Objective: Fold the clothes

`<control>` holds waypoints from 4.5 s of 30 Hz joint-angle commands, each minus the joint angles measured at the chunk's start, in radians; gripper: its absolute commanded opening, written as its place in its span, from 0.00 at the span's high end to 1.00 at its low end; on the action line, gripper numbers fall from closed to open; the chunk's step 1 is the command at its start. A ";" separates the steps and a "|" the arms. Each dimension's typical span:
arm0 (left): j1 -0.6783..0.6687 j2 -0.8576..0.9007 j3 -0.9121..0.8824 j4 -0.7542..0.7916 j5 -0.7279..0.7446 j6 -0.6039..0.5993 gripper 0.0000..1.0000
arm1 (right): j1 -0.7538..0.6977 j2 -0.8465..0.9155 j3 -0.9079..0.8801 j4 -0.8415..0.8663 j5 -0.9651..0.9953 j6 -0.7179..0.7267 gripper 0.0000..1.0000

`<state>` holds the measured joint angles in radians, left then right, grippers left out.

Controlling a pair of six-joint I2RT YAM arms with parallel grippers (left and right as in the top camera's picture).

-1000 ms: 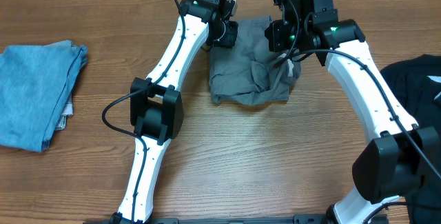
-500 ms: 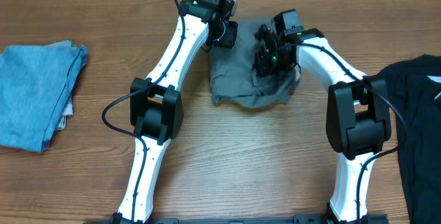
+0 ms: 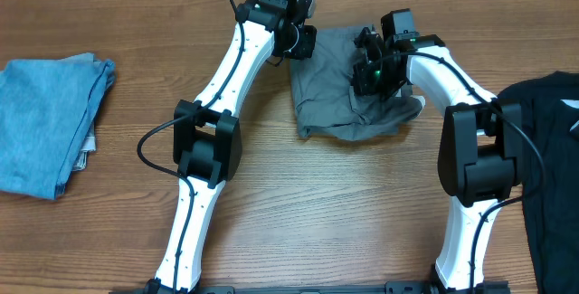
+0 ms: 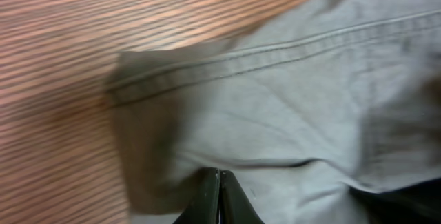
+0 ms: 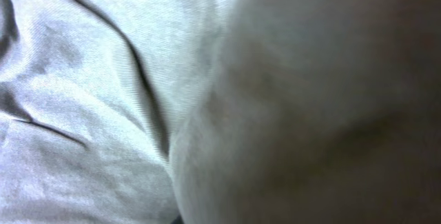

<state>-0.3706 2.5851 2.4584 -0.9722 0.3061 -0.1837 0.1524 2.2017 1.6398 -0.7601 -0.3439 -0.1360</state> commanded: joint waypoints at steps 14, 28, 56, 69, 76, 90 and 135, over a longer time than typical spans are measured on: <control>0.004 0.138 -0.003 0.031 -0.013 -0.026 0.95 | -0.010 -0.129 0.056 -0.148 0.283 -0.010 0.96; 0.004 0.138 -0.003 0.026 -0.026 -0.018 0.87 | -0.014 -0.190 0.094 0.040 -0.090 0.080 0.96; 0.005 0.138 -0.002 0.032 -0.026 -0.019 0.83 | -0.117 -0.148 0.251 -0.093 0.200 0.077 0.96; 0.005 0.138 -0.002 0.033 -0.025 -0.019 0.80 | -0.018 -0.180 -0.117 -0.141 0.318 0.078 0.96; 0.006 0.138 -0.002 0.025 -0.025 -0.019 0.80 | -0.109 -0.180 -0.150 -0.194 0.292 0.174 0.96; 0.077 0.077 0.320 -0.433 0.011 -0.139 0.16 | -0.107 -0.180 -0.271 -0.032 0.218 0.175 0.92; -0.087 0.063 -0.156 -0.497 0.135 -0.066 0.96 | -0.107 -0.180 -0.293 -0.019 0.177 0.174 0.87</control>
<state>-0.4885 2.6480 2.3531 -1.4895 0.4992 -0.2447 0.0399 2.0262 1.3769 -0.7780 -0.1425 0.0338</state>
